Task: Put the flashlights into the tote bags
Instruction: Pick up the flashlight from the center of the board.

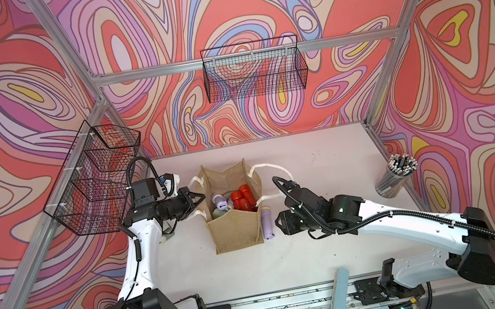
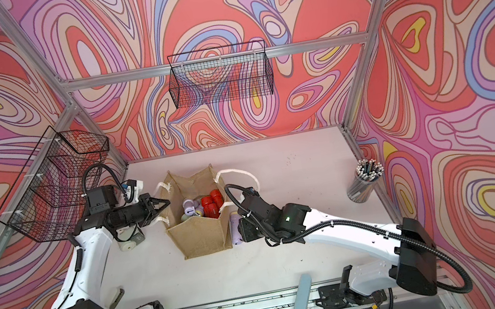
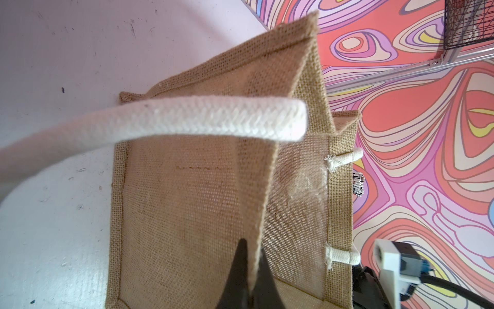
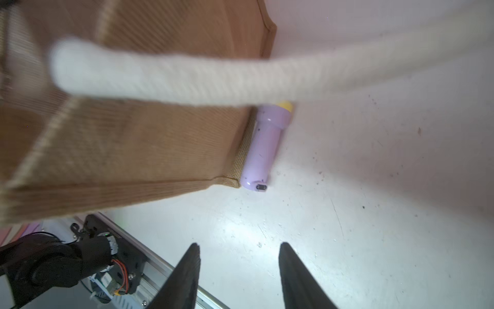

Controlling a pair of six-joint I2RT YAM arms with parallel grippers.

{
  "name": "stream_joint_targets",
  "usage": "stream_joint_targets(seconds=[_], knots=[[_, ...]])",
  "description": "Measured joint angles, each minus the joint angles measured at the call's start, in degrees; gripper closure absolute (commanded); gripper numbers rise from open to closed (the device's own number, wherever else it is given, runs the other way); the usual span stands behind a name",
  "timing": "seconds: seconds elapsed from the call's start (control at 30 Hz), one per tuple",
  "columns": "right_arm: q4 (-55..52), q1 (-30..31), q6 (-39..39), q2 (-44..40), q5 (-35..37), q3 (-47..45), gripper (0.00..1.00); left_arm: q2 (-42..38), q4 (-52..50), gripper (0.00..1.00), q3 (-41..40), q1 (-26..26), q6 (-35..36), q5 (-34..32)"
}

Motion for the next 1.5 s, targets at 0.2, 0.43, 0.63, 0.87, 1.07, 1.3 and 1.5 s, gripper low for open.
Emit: stream_joint_targets(seconds=[0.2,0.43,0.63,0.87,1.07,1.3,1.5], knots=[[6.64,0.00,3.82,0.63,0.26,-9.44,0.52,0.00,-0.02,1.00,0.00,0.00,0.02,-0.04],[14.01,0.00,6.58,8.94,-1.01,-9.90,0.50,0.00,-0.04,1.00,0.00,0.00,0.26,-0.24],[15.41,0.00,7.63,13.66,-1.42,-8.26,0.44,0.00,-0.11,1.00,0.00,0.00,0.68,-0.26],[14.91,-0.02,8.24,16.41,-0.37,-4.92,0.35,0.00,-0.13,1.00,0.00,0.00,0.70,-0.26],[12.44,-0.02,7.76,20.74,0.70,0.04,0.30,0.00,-0.15,1.00,0.00,0.00,0.68,-0.26],[8.79,-0.04,6.51,24.15,1.49,4.50,0.28,0.00,-0.15,1.00,0.00,0.00,0.70,-0.28],[5.20,-0.07,5.81,27.80,3.52,9.07,0.30,0.00,-0.17,1.00,0.00,0.00,0.68,-0.39]])
